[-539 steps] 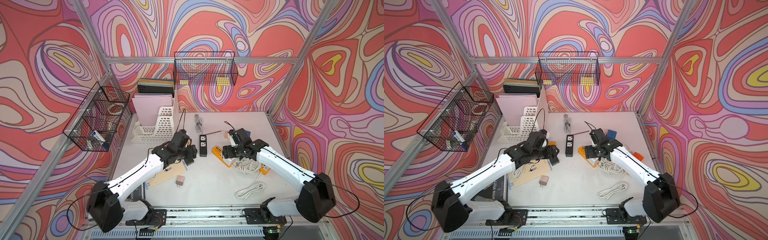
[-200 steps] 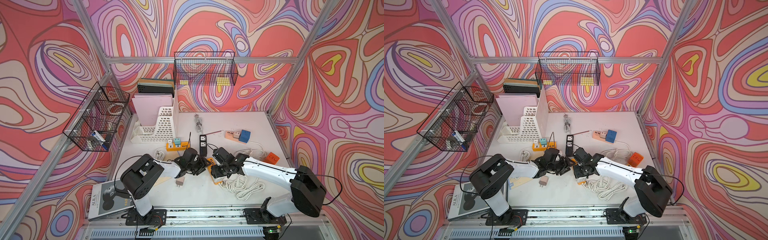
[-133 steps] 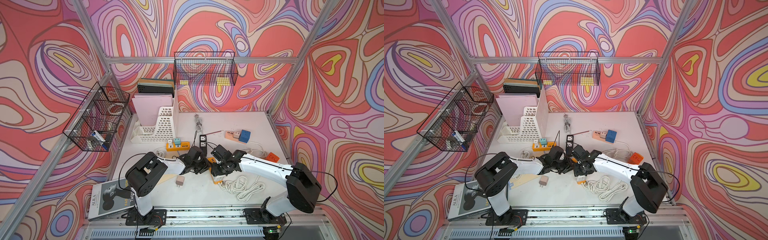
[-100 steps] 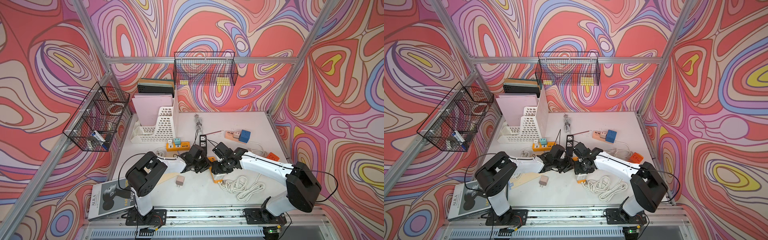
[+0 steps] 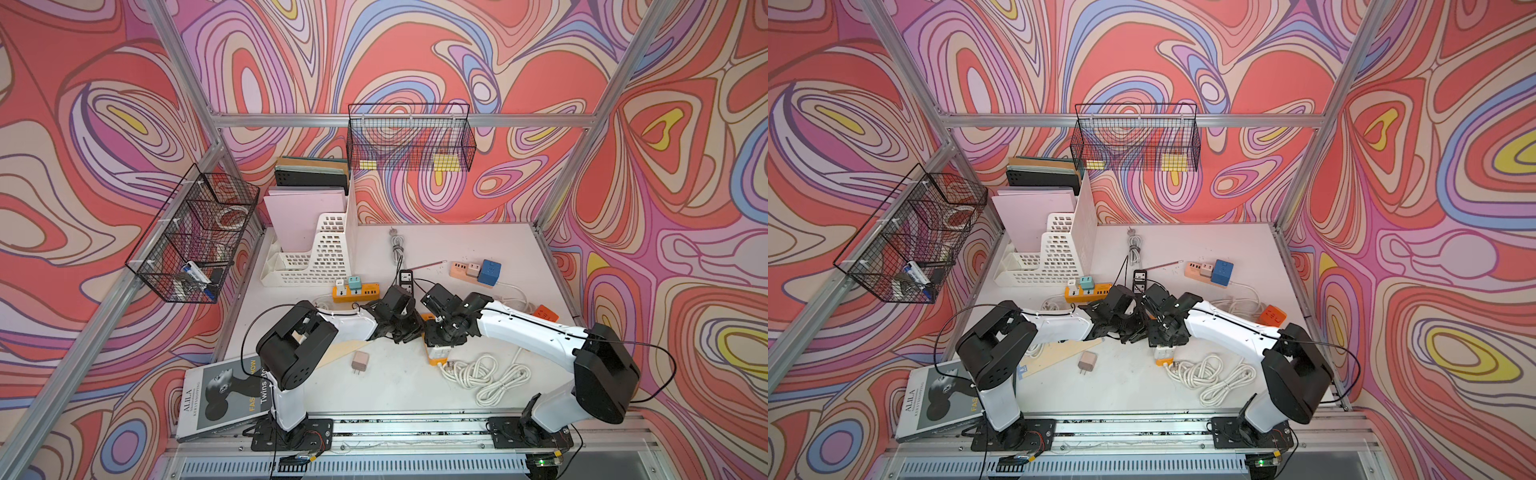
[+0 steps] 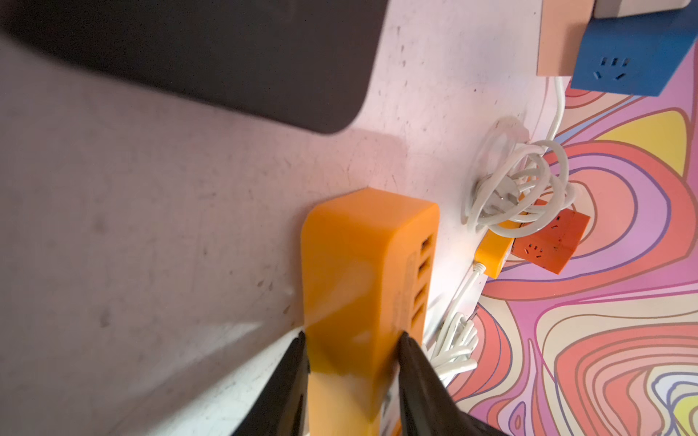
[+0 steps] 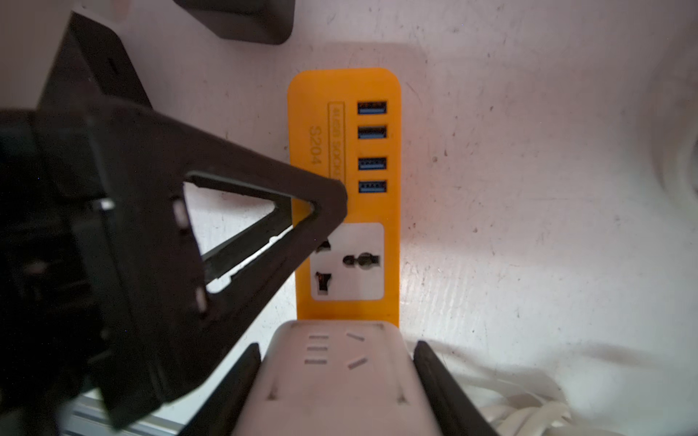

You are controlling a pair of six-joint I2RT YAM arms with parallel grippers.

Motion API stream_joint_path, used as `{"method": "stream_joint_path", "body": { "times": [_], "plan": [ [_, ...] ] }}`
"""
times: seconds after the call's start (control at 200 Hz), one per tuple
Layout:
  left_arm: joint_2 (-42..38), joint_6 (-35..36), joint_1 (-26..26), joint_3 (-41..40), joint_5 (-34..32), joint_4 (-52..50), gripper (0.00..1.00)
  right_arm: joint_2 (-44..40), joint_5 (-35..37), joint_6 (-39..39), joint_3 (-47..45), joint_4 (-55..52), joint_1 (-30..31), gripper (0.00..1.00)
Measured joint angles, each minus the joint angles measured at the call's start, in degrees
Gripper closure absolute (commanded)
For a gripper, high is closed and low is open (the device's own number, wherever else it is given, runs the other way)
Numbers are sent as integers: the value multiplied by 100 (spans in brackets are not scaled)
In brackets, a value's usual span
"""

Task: Pull the plug off the socket
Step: Remove the plug from the socket.

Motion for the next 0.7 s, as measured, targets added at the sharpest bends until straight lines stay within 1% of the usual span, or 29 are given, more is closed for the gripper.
{"method": "stream_joint_path", "body": {
  "times": [0.075,0.2,0.27,0.401,0.511,0.616,0.701],
  "plan": [
    [-7,72,-7,9,-20,-37,65,-20,0,63,-72,74,55,72],
    [-26,229,-11,61,-46,-251,66,22,232,254,-155,190,319,72],
    [-20,282,-33,109,-96,-374,67,127,273,289,-155,236,334,73],
    [37,229,26,175,-168,-409,70,433,-59,-7,133,76,7,73],
    [50,254,68,227,-269,-369,71,481,-267,-247,337,-46,-264,73],
    [50,321,26,245,-369,-343,72,426,-350,-297,302,-42,-350,75],
    [48,393,-4,269,-358,-350,72,181,-345,-262,70,87,-354,75]
  ]
}}
